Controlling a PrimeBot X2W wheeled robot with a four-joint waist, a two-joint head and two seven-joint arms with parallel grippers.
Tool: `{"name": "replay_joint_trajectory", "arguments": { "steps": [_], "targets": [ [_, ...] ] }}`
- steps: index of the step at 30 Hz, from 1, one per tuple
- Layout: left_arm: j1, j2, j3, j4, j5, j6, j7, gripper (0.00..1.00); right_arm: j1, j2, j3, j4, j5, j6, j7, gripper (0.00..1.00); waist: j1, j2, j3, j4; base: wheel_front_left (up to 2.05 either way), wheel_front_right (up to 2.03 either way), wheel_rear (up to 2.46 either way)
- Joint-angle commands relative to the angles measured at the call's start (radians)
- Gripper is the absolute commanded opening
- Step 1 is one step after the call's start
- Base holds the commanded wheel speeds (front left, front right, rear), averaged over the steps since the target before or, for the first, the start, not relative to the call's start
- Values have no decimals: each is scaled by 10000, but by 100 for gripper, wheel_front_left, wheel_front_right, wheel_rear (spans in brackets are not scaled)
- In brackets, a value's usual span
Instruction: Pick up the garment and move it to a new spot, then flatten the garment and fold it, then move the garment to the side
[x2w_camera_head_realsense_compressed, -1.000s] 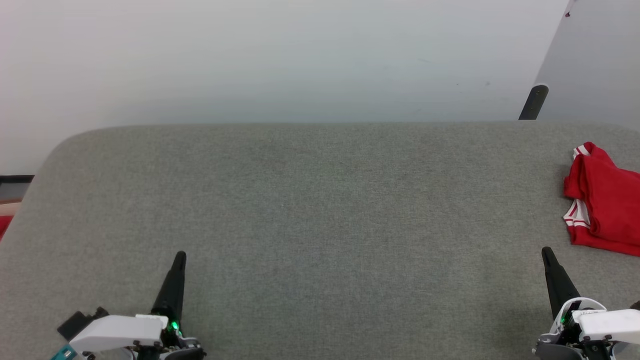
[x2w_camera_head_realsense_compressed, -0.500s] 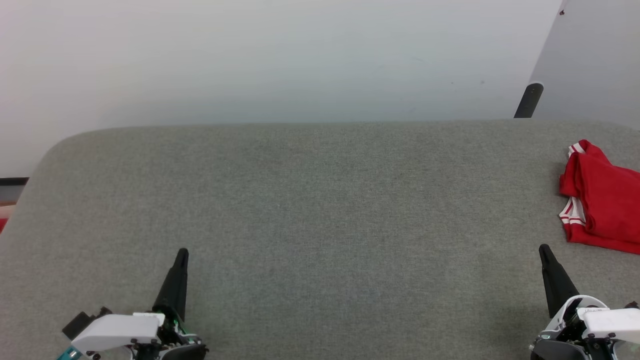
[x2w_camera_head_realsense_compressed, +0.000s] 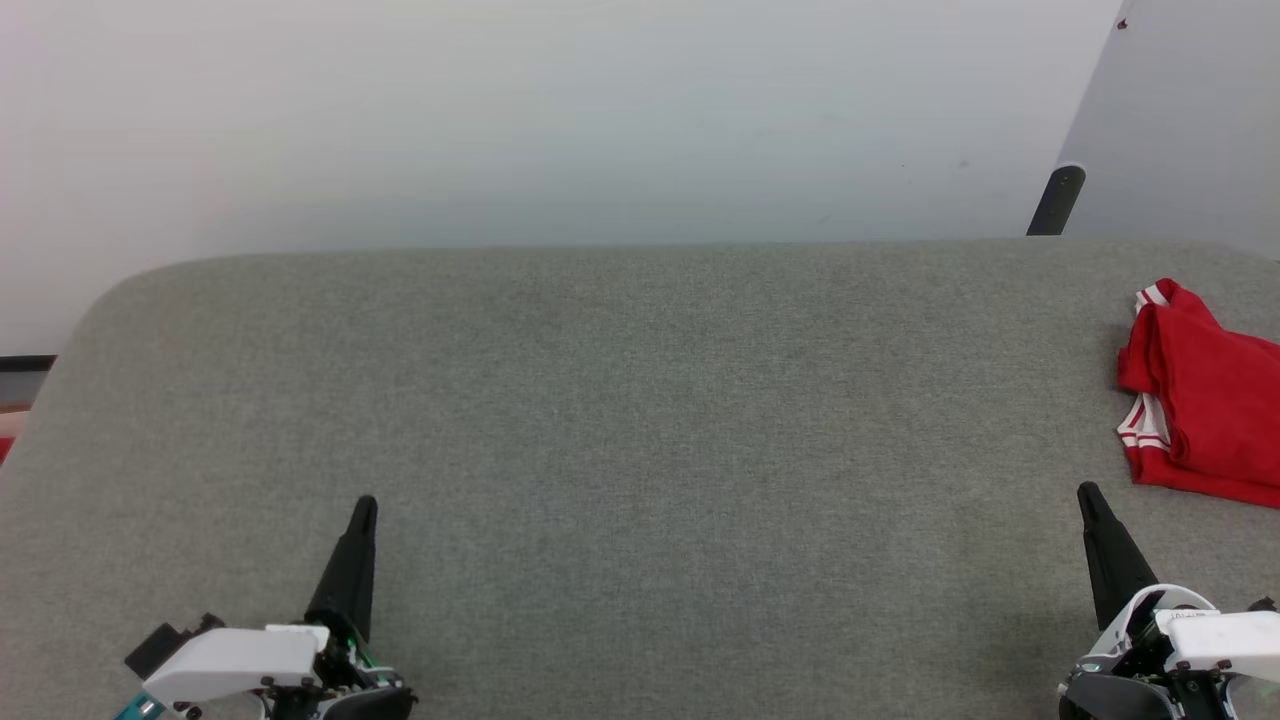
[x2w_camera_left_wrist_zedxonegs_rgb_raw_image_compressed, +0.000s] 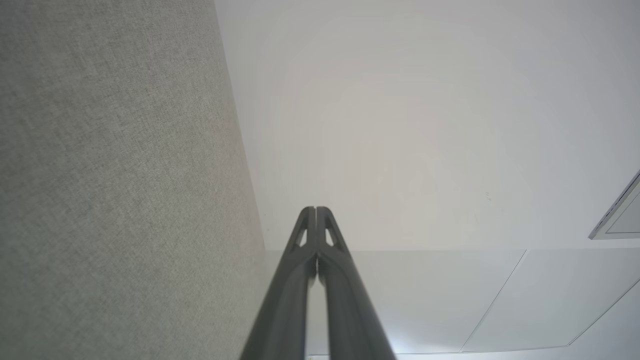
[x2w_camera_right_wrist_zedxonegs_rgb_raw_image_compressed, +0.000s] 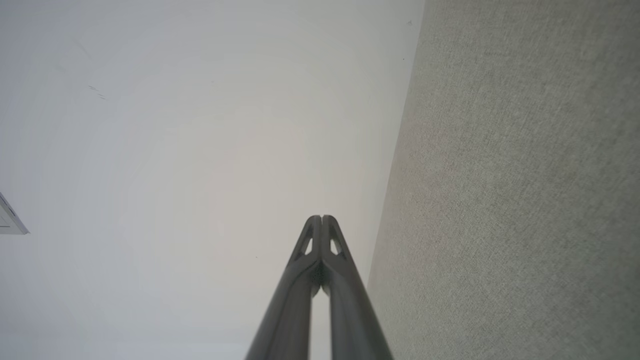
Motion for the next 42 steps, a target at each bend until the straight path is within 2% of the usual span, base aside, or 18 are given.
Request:
{"name": "replay_joint_trajectory", "arguments": {
  "steps": [1, 42],
  "targets": [
    [-95, -11, 22, 13, -26, -4, 16, 0, -26, 33, 1, 1, 37, -3, 20, 0, -1, 0, 0, 1, 0, 0, 0],
    [-95, -21, 35, 14, -9, -4, 30, 0, -26, 32, 4, 1, 40, -2, 17, 0, -1, 0, 0, 1, 0, 0, 0]
  ]
}}
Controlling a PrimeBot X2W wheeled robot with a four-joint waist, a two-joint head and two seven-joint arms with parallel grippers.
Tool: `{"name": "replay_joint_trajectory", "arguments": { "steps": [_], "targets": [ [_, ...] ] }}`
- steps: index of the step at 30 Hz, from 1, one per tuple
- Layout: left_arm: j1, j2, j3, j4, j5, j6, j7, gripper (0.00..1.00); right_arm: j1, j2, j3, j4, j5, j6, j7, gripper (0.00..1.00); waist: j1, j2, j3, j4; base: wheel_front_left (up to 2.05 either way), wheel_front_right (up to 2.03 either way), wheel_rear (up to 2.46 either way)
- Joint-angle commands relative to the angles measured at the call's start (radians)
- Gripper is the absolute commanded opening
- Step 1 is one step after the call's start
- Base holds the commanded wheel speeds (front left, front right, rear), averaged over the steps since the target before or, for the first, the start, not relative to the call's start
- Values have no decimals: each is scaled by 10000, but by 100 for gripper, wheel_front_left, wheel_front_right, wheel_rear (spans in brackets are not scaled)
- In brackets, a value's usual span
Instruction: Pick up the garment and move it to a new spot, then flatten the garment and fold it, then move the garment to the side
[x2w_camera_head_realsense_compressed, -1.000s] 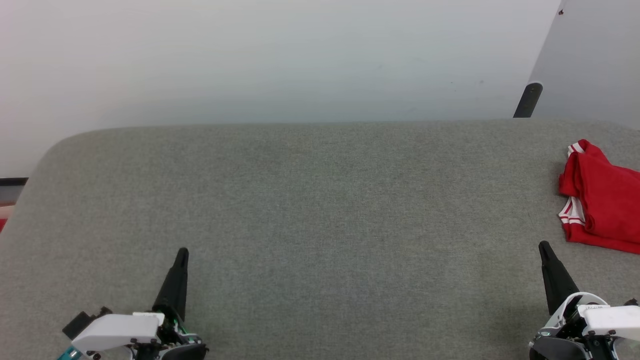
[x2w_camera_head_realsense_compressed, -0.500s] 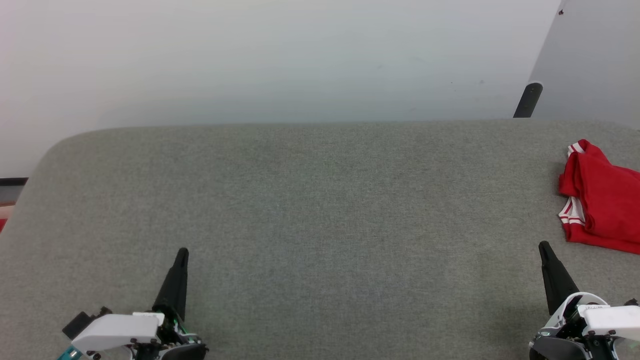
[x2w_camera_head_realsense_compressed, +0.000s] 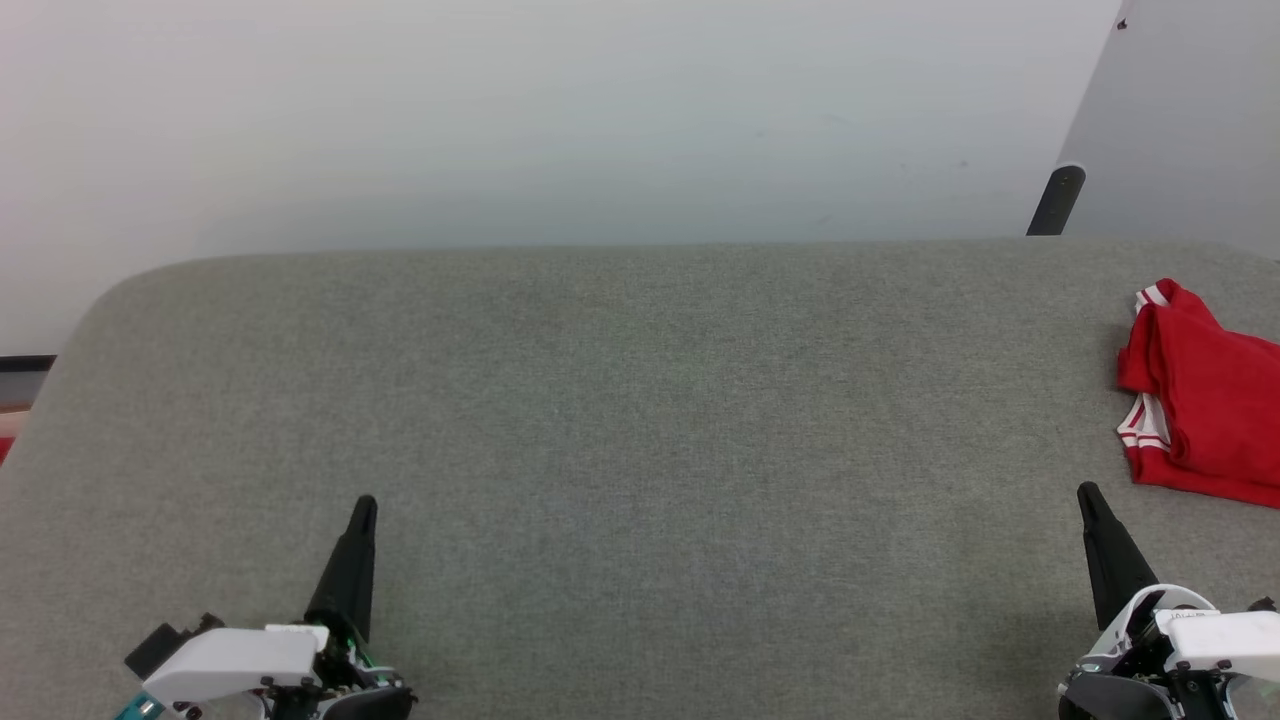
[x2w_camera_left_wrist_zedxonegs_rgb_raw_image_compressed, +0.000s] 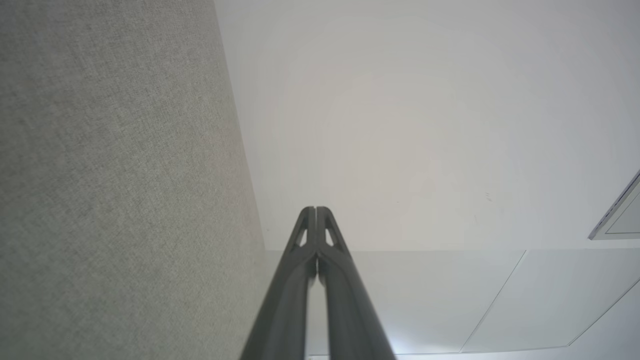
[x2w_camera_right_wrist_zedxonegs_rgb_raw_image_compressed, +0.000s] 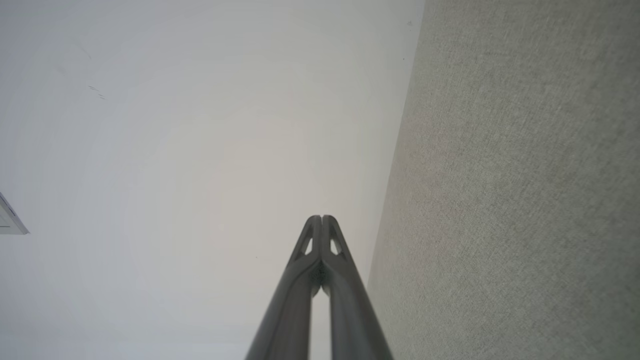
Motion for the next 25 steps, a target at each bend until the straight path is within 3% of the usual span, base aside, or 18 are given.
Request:
{"name": "replay_joint_trajectory", "arguments": {
  "steps": [1, 25],
  "targets": [
    [-92, -13, 24, 14, -8, -4, 26, 0, -26, 30, 3, 1, 40, 0, 17, 0, 0, 0, 0, 0, 0, 0, 0],
    [-93, -13, 30, 12, -4, -4, 32, 0, -26, 30, 6, 1, 41, 0, 16, 0, 0, 0, 0, 0, 0, 0, 0]
  ]
}}
